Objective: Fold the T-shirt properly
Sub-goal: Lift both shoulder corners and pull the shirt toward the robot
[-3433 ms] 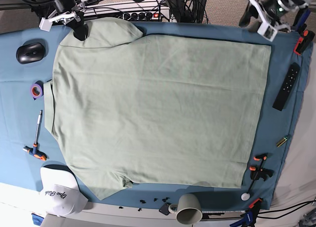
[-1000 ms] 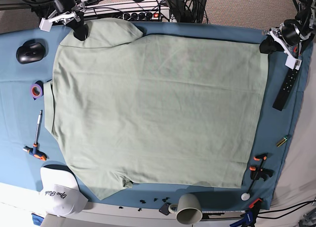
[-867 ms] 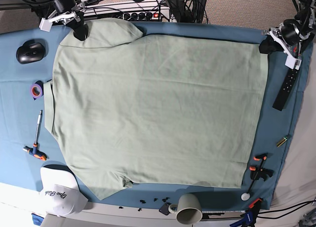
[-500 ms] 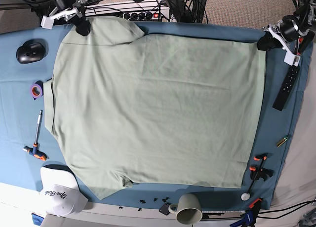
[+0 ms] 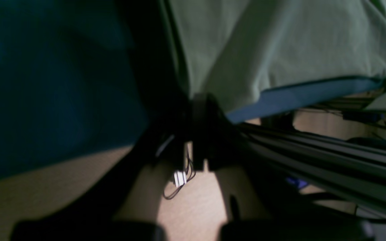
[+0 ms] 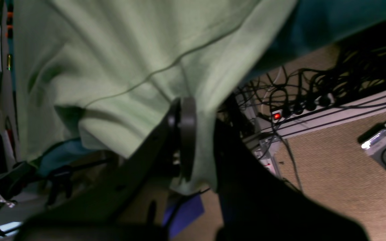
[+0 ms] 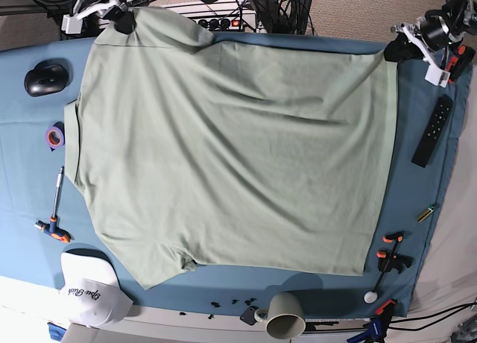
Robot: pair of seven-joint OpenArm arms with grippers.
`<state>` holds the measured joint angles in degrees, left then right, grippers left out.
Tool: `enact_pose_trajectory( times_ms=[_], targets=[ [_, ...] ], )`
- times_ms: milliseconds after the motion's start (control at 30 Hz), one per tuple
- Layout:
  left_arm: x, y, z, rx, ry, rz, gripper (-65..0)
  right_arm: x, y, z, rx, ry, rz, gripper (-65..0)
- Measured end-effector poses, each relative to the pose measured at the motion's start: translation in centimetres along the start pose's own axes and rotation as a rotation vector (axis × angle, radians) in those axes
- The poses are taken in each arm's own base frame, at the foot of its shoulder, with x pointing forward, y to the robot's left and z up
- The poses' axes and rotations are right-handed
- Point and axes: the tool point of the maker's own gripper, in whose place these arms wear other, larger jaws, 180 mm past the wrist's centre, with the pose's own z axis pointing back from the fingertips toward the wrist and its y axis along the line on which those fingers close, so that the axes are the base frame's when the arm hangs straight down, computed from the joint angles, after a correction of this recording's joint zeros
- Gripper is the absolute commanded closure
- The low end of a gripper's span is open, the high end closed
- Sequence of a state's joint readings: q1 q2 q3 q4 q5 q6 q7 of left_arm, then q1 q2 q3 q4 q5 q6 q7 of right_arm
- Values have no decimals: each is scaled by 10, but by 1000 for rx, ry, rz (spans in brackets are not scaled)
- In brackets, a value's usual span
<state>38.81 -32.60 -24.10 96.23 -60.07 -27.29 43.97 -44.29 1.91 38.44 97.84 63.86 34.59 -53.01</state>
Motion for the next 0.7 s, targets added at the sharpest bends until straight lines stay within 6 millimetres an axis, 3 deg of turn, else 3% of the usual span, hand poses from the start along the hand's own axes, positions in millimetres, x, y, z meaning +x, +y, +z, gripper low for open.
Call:
enact_pose_trajectory(
  times_ms=[233, 433, 700],
  targets=[
    [-27, -8, 7, 21, 106, -42, 0, 8, -11, 9, -31, 14, 33, 0],
    [-31, -18, 11, 8, 117, -66, 0, 11, -17, 16, -50, 4, 26, 0],
    [-32, -21, 22, 22, 120, -84, 0, -4, -21, 29, -62, 43, -2, 0]
  ],
)
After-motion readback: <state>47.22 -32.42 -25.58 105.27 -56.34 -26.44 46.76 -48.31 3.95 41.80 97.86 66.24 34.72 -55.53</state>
